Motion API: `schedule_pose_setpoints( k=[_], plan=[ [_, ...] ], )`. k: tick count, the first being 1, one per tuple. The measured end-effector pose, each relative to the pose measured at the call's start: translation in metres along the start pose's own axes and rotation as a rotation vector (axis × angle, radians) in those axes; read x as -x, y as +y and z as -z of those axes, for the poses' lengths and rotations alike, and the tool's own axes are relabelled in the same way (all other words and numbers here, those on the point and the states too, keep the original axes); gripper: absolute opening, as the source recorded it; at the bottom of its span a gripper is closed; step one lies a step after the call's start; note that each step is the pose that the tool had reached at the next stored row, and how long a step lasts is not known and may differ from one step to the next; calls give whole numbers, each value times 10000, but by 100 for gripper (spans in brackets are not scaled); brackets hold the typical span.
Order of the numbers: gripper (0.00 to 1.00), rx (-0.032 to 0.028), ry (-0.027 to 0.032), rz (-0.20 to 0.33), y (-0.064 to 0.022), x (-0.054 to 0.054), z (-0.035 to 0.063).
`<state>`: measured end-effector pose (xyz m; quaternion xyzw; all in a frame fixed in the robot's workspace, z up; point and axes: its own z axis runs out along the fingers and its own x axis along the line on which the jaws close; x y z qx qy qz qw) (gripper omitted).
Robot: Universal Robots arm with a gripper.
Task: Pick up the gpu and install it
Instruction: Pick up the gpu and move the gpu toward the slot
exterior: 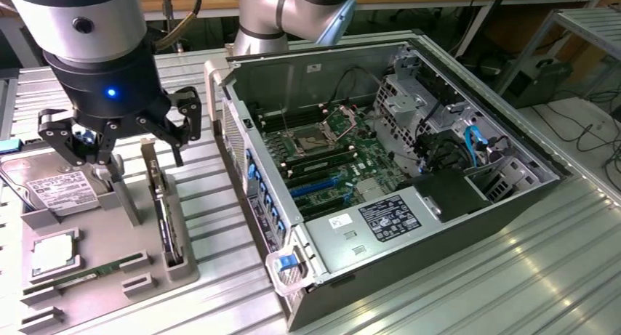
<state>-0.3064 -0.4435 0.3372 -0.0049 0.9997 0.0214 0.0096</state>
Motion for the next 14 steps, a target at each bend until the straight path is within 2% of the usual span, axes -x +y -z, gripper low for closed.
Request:
schedule_pose_setpoints(
  k=[14],
  plan=[
    [74,0,0,0,-37,-5,-255]
  ],
)
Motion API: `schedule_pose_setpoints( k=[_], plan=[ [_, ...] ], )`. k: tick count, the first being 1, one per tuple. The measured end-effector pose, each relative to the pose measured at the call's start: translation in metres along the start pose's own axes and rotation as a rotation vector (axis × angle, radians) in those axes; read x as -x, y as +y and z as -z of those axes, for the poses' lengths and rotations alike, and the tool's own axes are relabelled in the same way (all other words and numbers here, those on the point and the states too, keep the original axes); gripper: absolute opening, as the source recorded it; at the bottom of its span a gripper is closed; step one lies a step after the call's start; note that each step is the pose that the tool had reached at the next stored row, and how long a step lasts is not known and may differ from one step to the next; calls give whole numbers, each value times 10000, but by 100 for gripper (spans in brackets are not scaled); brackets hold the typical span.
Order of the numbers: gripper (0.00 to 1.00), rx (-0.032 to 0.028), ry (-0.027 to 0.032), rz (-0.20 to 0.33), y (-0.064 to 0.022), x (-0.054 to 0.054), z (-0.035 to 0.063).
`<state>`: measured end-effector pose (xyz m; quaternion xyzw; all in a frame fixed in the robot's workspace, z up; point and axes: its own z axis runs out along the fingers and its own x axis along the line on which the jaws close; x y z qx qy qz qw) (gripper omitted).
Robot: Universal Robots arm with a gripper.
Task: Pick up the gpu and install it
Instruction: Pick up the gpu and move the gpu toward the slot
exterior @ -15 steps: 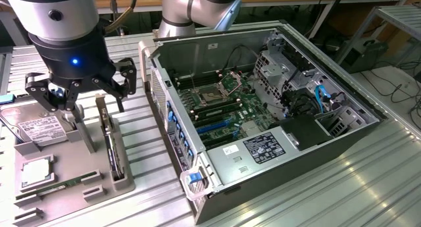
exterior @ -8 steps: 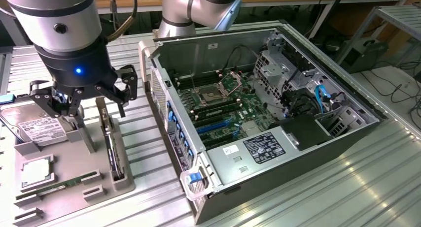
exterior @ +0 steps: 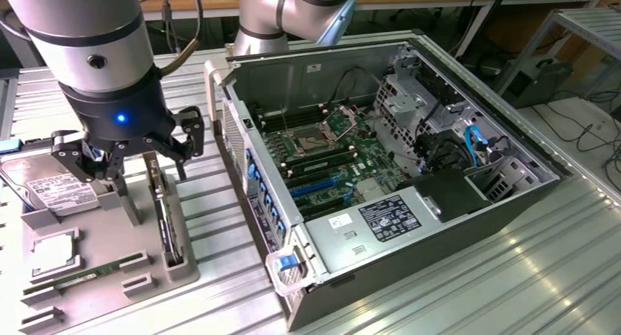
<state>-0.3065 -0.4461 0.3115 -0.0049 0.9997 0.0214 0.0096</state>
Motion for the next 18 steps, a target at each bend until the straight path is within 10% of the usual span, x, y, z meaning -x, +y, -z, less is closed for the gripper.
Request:
schedule_pose_setpoints(
  k=[18],
  plan=[
    [74,1,3,14,-89,-20,-351]
  ],
)
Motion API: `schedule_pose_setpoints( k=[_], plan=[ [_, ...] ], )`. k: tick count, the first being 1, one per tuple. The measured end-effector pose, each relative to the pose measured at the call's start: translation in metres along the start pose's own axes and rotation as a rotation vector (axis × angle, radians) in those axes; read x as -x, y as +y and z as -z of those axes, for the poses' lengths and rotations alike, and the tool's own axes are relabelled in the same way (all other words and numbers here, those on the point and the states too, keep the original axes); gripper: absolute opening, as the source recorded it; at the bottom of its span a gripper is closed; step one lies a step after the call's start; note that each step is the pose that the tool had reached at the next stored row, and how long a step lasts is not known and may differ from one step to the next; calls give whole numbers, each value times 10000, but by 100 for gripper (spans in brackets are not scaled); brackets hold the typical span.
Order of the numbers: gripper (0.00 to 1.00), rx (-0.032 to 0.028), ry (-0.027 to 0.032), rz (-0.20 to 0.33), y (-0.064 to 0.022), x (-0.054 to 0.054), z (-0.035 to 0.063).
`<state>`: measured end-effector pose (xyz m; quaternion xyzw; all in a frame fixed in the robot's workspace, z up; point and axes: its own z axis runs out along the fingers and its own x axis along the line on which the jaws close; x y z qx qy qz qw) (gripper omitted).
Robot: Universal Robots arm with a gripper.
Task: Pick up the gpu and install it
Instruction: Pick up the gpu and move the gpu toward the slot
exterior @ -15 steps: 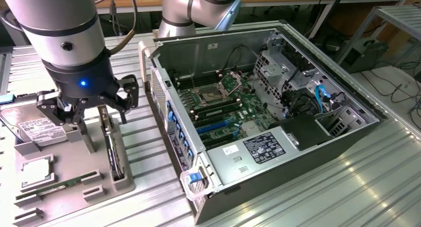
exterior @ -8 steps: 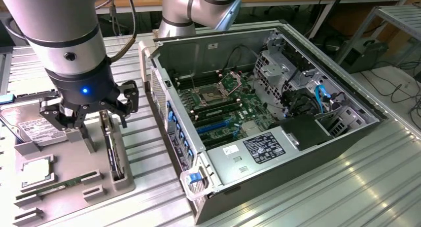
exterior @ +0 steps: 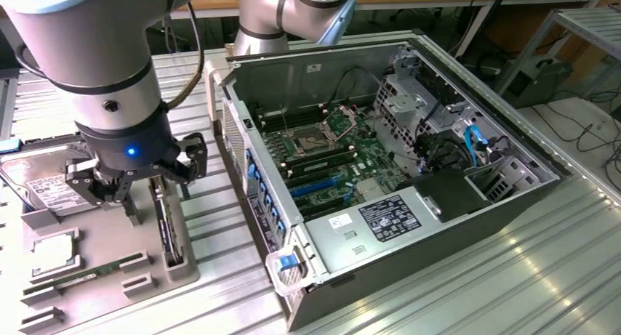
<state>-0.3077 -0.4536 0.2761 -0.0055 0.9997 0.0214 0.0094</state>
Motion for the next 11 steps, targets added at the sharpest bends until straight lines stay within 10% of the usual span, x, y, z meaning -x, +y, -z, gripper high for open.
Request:
schedule_pose_setpoints(
  k=[11],
  plan=[
    [74,-33,3,30,-18,-4,-251]
  ],
)
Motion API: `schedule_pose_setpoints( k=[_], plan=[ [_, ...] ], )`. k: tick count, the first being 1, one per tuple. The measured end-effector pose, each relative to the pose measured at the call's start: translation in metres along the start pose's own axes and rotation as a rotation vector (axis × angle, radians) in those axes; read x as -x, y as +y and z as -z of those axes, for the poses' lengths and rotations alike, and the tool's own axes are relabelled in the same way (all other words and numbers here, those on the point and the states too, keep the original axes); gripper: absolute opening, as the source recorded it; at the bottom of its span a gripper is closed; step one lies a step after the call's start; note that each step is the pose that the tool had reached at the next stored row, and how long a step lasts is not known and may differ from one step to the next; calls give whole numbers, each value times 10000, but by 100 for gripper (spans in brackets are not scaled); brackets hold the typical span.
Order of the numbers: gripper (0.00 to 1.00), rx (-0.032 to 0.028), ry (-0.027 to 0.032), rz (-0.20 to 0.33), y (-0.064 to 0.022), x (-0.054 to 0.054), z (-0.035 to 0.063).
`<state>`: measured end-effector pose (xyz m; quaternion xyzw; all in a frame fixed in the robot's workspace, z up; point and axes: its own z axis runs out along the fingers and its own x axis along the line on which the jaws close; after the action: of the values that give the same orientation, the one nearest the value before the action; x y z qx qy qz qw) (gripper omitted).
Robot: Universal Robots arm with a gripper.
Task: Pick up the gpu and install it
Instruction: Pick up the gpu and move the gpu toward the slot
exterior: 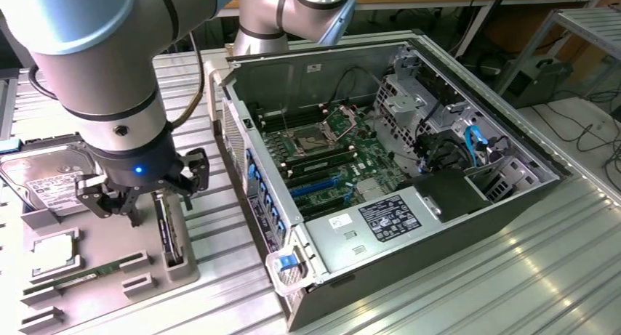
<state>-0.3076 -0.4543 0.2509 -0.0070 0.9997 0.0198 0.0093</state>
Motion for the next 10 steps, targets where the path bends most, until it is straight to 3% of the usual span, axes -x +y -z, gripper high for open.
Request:
schedule_pose_setpoints(
  k=[10],
  plan=[
    [74,0,-1,0,-13,-3,-142]
  ],
)
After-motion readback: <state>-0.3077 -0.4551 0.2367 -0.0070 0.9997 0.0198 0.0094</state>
